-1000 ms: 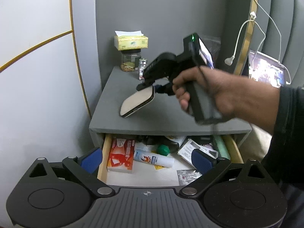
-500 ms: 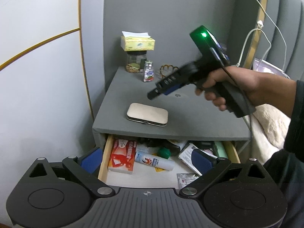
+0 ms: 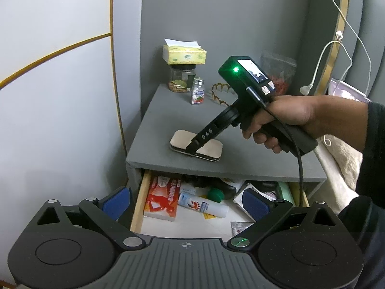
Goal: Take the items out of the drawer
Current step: 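Lower the beige pouch onto the nightstand top and open the right tool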
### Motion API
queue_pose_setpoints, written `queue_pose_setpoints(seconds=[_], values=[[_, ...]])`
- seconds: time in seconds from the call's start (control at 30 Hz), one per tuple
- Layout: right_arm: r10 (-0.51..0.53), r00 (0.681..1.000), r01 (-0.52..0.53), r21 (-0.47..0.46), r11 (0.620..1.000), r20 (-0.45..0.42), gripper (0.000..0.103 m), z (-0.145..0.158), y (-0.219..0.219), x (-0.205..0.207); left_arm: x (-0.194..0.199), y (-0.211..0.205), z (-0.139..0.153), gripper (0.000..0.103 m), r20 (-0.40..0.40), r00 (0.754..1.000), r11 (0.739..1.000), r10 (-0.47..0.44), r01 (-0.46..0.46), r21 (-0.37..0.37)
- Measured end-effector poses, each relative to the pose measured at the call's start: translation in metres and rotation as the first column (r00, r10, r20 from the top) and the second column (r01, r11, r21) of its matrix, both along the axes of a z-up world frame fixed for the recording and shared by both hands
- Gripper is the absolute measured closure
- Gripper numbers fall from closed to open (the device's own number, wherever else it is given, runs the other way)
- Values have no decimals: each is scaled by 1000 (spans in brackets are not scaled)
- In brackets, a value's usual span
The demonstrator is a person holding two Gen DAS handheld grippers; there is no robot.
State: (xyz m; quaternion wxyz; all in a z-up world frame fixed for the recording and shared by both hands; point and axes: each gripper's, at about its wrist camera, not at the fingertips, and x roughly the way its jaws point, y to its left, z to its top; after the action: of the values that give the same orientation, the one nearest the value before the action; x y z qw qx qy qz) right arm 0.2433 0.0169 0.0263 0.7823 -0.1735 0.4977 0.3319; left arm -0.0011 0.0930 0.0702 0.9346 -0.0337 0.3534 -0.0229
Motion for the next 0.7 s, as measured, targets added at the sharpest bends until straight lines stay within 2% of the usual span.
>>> queue_pose_setpoints(seconds=[0.07, 0.13, 0.2, 0.3, 0.33, 0.37, 0.4, 0.43, 0.57, 0.67, 0.7], values=[[-132, 991, 133, 32, 991, -25, 45, 0, -4, 4, 0, 1, 0, 5, 0, 1000, 1000, 3, -3, -3], [-361, 930, 365, 76, 928, -65, 57, 2, -12, 6, 0, 1, 0, 5, 1, 1000, 1000, 1, -1, -3], [-445, 883, 462, 109, 880, -150, 51, 4, -19, 4, -1, 0, 0, 5, 3, 1000, 1000, 1, -1, 2], [-350, 925, 368, 123, 922, -147, 46, 9, -16, -9, -2, 0, 1, 5, 6, 1000, 1000, -1, 0, 5], [-303, 950, 310, 98, 946, -80, 40, 10, -13, -14, -2, 1, 1, 5, 6, 1000, 1000, 1, -1, 5], [-277, 960, 280, 78, 957, -45, 38, 10, -11, -17, -2, 1, 2, 5, 7, 1000, 1000, 4, -4, 4], [-208, 978, 207, 22, 978, 34, 38, 8, -7, -24, -2, 2, 2, 5, 8, 1000, 1000, 6, -6, 3], [-147, 987, 149, -25, 989, 70, 38, 3, -4, -29, -2, 2, 2, 5, 9, 1000, 1000, 8, -8, 2], [-23, 997, 25, -28, 999, 73, 41, -14, 7, -46, -2, 3, 3, 5, 11, 1000, 1000, 10, -10, 5], [39, 991, -25, -107, 994, 131, 40, -22, 22, -60, -1, 4, 2, 5, 6, 1000, 1000, 12, -12, 7], [51, 991, -37, -110, 993, 122, 40, -21, 26, -62, -1, 5, 1, 5, 4, 1000, 1000, 13, -14, 6]])
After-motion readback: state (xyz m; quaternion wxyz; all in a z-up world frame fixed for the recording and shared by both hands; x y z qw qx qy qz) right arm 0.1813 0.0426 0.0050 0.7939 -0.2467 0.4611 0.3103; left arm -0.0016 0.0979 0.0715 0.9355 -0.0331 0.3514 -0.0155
